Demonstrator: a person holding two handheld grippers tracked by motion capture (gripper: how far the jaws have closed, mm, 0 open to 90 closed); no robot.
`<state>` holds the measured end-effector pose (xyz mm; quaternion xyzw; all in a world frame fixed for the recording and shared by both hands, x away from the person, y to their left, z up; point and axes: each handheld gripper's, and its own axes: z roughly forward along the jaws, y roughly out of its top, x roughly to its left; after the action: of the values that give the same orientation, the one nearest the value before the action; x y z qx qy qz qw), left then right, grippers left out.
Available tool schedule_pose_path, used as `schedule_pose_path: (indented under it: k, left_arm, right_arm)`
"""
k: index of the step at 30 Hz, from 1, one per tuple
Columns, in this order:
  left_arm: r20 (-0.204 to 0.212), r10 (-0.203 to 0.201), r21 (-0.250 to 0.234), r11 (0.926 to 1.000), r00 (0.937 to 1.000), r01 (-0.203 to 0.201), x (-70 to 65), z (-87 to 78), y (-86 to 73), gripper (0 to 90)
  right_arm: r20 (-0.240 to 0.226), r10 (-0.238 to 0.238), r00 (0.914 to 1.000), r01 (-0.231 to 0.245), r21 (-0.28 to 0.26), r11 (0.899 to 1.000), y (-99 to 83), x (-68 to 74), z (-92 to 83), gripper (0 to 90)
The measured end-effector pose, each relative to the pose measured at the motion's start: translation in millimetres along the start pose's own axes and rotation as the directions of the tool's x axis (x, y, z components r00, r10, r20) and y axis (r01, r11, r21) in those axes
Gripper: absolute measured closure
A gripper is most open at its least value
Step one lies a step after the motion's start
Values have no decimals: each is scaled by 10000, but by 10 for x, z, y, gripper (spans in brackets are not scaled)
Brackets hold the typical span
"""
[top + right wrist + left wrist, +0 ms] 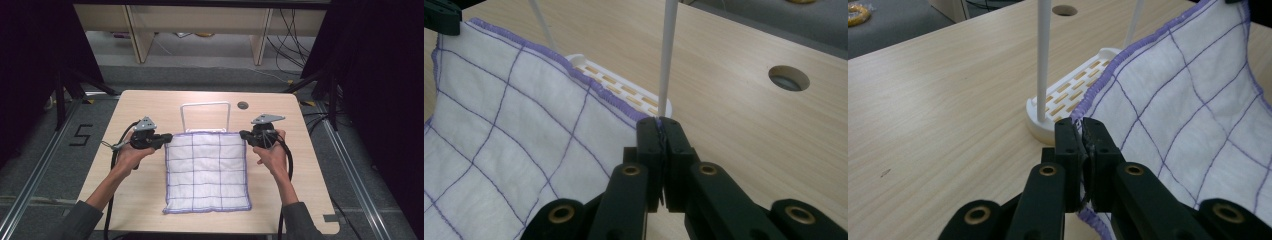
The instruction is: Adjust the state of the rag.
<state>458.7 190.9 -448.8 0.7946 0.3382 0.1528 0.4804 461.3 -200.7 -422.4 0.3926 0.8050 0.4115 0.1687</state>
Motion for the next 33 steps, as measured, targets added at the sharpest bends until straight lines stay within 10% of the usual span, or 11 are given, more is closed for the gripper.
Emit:
schedule_pose_path:
  k: [19, 33]
  left_arm:
    - [666, 344, -323, 9990, 9972, -323, -322, -305, -74, 858]
    - [1099, 766, -126, 9971, 9910, -757, -664, -605, -425, 858]
  right_arm:
    - [-109, -709, 9974, 707, -217, 9973, -145, 220, -342, 889]
    - [-293, -1178, 9926, 1176, -107, 9930, -504, 494, -619, 889]
